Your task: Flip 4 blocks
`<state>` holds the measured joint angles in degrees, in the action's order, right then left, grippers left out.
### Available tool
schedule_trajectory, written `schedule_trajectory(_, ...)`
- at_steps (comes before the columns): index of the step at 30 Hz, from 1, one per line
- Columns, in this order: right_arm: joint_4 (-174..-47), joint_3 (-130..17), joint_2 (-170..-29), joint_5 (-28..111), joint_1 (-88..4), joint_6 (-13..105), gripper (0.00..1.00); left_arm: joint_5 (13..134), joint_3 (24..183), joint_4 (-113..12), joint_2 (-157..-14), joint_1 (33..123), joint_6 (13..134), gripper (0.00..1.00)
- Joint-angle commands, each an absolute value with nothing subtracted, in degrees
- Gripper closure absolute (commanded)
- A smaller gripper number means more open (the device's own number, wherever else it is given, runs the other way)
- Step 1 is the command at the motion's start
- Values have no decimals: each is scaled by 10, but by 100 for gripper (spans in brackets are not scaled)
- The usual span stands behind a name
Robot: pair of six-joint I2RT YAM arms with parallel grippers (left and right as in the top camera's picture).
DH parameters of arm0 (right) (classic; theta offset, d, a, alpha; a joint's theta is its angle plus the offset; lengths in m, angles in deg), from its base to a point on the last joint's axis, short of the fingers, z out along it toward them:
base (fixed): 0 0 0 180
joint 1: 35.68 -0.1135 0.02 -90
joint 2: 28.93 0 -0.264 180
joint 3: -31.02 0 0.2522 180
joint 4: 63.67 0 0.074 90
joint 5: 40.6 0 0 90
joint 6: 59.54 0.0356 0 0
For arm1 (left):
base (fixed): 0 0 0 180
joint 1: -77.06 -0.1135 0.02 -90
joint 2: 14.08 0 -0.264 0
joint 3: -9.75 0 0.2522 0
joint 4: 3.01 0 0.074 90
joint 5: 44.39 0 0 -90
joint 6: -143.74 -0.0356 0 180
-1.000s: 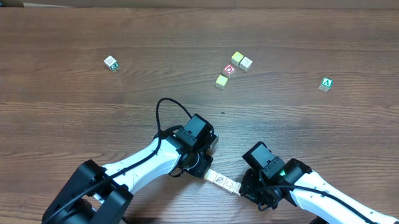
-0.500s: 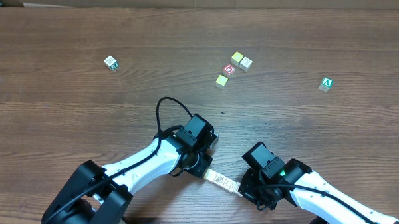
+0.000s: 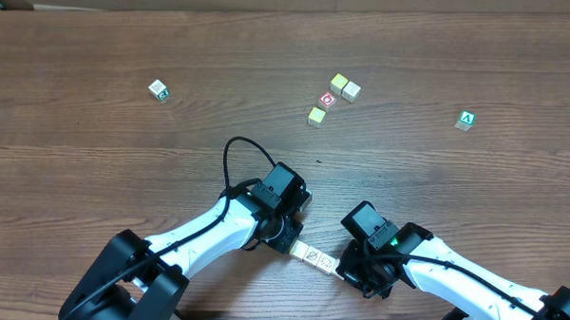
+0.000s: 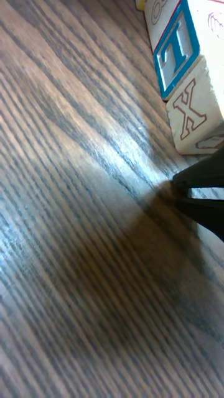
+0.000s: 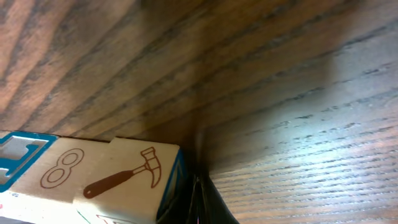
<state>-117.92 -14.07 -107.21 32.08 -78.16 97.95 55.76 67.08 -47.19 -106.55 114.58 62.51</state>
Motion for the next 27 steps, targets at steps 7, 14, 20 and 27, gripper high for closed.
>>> schedule_trajectory(7,-1167,-150,-1075,317,-785,979,96,424,638,-482,-1104,1161,595,96)
schedule_trajectory(14,-1167,-150,-1075,312,-785,979,96,422,638,-484,-1104,1203,589,96)
schedule_trajectory(20,-1164,-150,-1075,304,-785,980,96,428,638,-492,-1104,1217,612,96)
schedule_trajectory(27,-1158,-150,-1075,303,-785,979,96,452,638,-500,-1104,1217,643,96)
